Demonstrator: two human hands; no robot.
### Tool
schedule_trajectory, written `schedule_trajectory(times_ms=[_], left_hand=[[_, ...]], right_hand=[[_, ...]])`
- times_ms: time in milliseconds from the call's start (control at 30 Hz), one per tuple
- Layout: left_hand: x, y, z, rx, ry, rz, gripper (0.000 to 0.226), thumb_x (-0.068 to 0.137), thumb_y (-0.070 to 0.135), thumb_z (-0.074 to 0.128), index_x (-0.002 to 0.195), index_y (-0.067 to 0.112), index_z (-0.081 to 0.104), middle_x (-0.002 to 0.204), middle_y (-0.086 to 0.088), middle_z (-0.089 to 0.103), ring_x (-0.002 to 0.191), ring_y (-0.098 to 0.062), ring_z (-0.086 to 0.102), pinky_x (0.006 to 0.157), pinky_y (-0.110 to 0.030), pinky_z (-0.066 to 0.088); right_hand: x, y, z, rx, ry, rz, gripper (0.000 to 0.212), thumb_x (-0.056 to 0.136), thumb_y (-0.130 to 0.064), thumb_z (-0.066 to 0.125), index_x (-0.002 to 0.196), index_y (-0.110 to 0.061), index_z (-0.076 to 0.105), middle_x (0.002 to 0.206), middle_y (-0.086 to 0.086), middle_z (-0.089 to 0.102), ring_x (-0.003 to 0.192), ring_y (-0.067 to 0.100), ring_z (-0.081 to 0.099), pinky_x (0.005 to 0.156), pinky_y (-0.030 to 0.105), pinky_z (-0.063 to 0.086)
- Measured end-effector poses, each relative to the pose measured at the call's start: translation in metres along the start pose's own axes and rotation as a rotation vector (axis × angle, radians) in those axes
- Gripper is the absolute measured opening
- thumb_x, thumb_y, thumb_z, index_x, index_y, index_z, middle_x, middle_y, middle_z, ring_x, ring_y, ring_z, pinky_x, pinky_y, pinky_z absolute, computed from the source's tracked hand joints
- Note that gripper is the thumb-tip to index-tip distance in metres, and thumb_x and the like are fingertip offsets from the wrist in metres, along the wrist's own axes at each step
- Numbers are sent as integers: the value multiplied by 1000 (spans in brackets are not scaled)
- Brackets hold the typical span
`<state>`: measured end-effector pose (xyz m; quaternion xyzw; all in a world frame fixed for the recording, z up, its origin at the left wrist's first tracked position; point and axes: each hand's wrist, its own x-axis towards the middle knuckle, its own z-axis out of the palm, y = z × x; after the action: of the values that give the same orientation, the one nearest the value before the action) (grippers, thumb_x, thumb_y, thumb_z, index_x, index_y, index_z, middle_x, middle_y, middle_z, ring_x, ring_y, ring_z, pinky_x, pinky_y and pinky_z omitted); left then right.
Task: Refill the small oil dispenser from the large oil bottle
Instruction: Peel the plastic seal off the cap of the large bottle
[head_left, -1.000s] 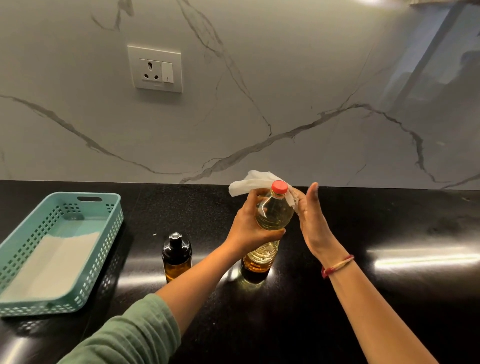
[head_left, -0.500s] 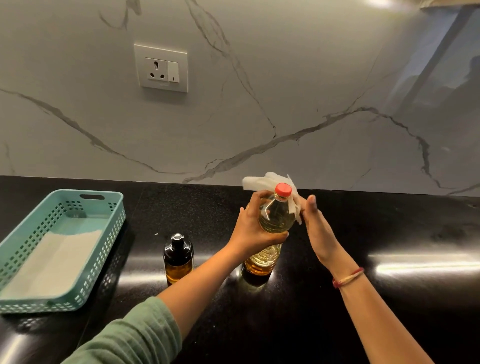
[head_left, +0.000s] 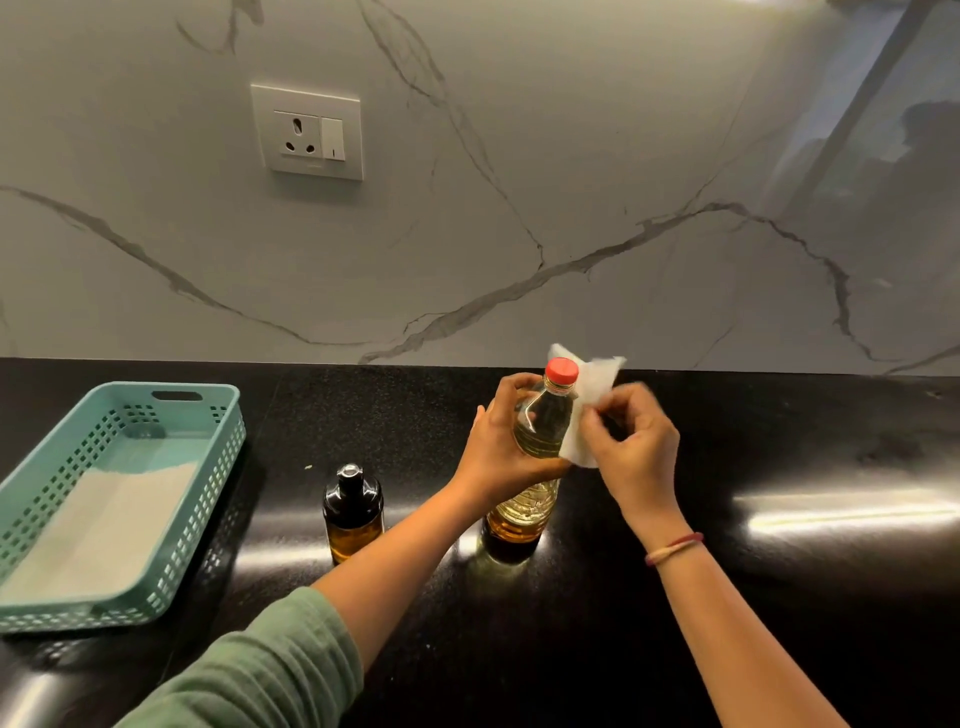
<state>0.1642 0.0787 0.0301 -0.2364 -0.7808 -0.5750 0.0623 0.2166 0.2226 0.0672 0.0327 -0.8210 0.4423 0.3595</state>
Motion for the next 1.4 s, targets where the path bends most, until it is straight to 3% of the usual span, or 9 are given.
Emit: schedule_trajectory(times_ms=[67, 200, 333, 500, 700, 867, 1100, 1233, 1400], left_hand=[[0, 0, 0, 4, -8, -6, 84, 55, 43, 83, 117, 59, 29, 120, 16, 58, 112, -17, 61, 102, -63, 38], [1, 1, 0, 2, -13, -2, 83, 55, 42, 83, 119, 55, 31, 119, 16, 58, 110, -16, 61, 102, -60, 41], [1, -2, 0, -10, -6, 11, 83, 57, 46, 83, 119, 56, 30, 119, 17, 58, 110, -13, 61, 100, -58, 43], [1, -2, 2, -2, 1, 9, 84, 56, 51, 84, 120, 55, 30, 121, 16, 58, 112, -12, 60, 100, -56, 43], [1, -4, 2, -5, -4, 2, 82, 57, 40, 83, 121, 49, 33, 117, 15, 58, 107, -15, 62, 97, -54, 46], [0, -5, 1, -14, -13, -8, 83, 57, 38, 82, 121, 52, 33, 119, 19, 56, 108, -13, 60, 96, -51, 48], [3, -6, 3, -16, -19, 11, 82, 55, 40, 83, 120, 50, 33, 120, 13, 55, 110, -15, 59, 95, -49, 49], [6, -6, 2, 35, -6, 74, 90, 53, 43, 88, 125, 41, 34, 130, 9, 33, 122, -17, 45, 102, -48, 45], [9, -9, -1, 50, -16, 93, 117, 47, 60, 83, 141, 36, 17, 146, 13, 14, 139, -18, 26, 111, -51, 36]], right_hand=[[11, 3, -1, -25, -49, 6, 31, 84, -4, 67, 114, -8, 61, 91, -7, 63, 83, 1, 63, 73, 19, 55], [15, 2, 6, -68, -154, 6, 32, 90, 0, 57, 121, -6, 60, 115, 0, 59, 109, 14, 59, 90, 11, 48], [-25, -2, 15, 165, -223, 127, 39, 99, -24, 42, 138, -24, 38, 144, -12, 40, 136, 3, 36, 111, 25, 35], [-38, -1, 14, 227, -231, 125, 77, 83, -73, 39, 144, -30, 23, 138, -30, 36, 130, -9, 38, 100, 13, 40], [-1, 5, 16, 242, -354, 193, 72, 79, -81, 33, 134, -37, 49, 135, -7, 55, 130, 13, 46, 107, 48, 40], [-12, -8, 14, 388, -296, 183, 81, 72, -87, 33, 130, -33, 49, 134, -11, 55, 126, 5, 49, 102, 23, 44], [20, 2, 14, 317, -342, 244, 97, 61, -95, 29, 115, -22, 61, 115, -4, 59, 107, -2, 57, 83, 12, 46], [29, 5, 15, 292, -352, 302, 91, 57, -97, 30, 104, -26, 63, 116, 9, 59, 109, 14, 58, 89, 21, 46], [37, -2, 15, 332, -350, 301, 107, 54, -97, 31, 112, -14, 63, 105, -1, 67, 96, -1, 64, 75, 10, 49]])
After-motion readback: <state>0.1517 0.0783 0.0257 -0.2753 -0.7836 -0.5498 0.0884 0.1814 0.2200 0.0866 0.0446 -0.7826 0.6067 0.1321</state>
